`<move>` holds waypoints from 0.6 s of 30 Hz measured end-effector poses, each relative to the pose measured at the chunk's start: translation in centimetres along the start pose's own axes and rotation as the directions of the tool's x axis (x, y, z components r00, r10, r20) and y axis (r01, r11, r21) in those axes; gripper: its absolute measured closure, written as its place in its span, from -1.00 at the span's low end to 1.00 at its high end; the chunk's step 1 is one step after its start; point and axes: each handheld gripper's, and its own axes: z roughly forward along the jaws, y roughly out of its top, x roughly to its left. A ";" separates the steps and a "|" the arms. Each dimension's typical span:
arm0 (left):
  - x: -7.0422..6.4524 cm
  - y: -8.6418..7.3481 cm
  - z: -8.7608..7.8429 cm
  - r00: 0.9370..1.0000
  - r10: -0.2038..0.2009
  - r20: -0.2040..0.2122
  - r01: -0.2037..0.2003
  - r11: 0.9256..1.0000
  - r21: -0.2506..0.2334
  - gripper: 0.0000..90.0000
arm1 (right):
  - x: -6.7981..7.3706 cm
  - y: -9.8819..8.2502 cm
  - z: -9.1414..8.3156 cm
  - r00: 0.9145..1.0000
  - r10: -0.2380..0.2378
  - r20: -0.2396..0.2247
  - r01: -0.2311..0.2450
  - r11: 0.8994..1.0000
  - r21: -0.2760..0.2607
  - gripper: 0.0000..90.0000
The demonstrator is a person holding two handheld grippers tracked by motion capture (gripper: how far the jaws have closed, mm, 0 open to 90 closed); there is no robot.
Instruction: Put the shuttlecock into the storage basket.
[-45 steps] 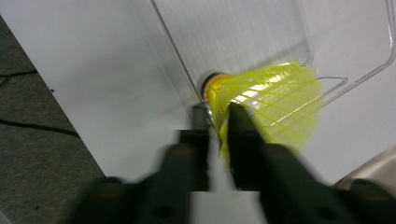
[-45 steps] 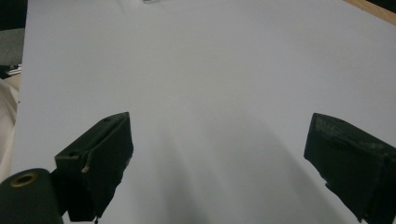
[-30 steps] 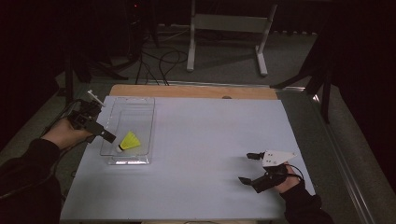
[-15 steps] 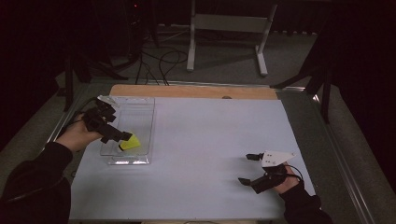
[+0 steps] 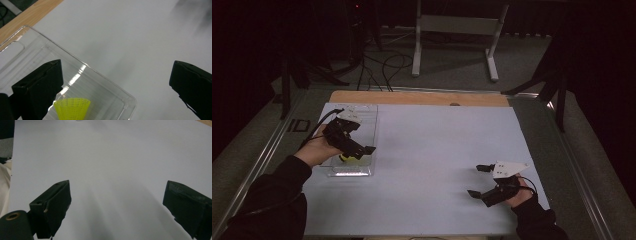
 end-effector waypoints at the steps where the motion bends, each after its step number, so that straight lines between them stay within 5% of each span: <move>1: -0.2 0.1 0.2 1.000 0.004 0.009 -0.004 1.000 -0.007 -1.00 | 0.0 0.0 0.0 1.000 0.001 -0.001 -0.001 1.000 0.000 -0.82; 18: -3.4 2.5 3.1 0.994 0.082 0.071 -0.077 0.995 -0.064 -1.00 | -0.1 -0.2 0.1 1.000 0.007 -0.004 -0.007 1.000 0.004 -0.82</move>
